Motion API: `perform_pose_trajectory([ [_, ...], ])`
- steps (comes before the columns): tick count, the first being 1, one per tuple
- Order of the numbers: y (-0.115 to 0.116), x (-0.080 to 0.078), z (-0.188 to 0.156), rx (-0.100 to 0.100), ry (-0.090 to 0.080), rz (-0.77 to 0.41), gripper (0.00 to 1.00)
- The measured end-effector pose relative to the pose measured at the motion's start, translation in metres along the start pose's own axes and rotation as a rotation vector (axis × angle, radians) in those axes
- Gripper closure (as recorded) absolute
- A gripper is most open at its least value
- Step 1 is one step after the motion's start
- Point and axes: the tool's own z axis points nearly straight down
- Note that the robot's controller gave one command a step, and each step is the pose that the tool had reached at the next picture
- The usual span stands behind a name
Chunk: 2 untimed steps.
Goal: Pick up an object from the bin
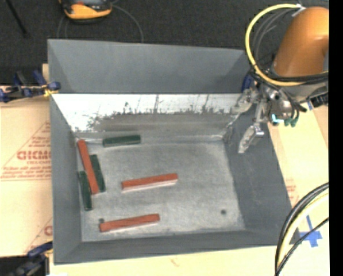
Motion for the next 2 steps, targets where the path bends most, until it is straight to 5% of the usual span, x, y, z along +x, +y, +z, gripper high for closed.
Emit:
perform_pose_trajectory([
  [1, 0.000, -0.001, -0.005, 0.002, -0.008, -0.002, 0.00],
  [2, 0.013, 0.025, 0.029, 0.002, -0.012, -0.099, 0.00],
])
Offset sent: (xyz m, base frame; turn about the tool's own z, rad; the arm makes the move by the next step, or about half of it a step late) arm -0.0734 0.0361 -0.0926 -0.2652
